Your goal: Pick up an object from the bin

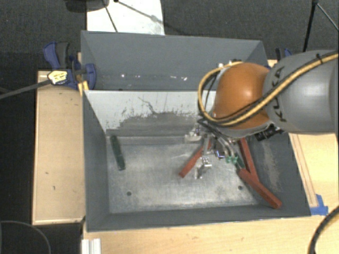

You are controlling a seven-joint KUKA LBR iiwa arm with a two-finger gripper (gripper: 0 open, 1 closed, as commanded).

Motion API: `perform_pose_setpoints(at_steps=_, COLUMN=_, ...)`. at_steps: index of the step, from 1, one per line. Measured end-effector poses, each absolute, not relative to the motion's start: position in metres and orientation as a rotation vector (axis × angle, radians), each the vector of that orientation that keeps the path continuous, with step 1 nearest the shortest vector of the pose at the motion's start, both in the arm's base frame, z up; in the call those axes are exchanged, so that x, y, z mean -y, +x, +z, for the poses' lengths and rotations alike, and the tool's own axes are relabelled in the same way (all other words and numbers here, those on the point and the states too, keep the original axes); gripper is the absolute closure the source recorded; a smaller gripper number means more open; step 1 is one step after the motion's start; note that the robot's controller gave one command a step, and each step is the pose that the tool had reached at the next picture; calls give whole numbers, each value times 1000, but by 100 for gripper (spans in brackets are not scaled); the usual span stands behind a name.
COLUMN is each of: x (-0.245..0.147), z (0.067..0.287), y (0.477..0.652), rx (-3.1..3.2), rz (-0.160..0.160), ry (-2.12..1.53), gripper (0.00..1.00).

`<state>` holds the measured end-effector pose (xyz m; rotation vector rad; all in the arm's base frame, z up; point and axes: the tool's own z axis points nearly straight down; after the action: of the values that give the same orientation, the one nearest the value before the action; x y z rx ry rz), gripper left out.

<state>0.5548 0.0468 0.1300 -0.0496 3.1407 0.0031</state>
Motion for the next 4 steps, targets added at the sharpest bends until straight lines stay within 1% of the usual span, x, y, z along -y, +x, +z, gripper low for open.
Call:
perform_pose_setpoints(at_steps=1, x=-54, z=81, y=555, rx=-3134, rz=1, ry=-216, gripper=100)
perform_pose_setpoints(at_steps=2, x=-54, z=81, y=555, rx=-3134, rz=2, ry=-214, gripper=100)
perform_pose_setpoints(at_steps=3, x=-50, z=196, y=543, rx=-3137, rz=2, ry=-135, gripper=100)
perform_pose_setpoints(at_steps=4, x=-50, z=196, y=543, rx=-3137, rz=2, ry=-131, gripper=100)
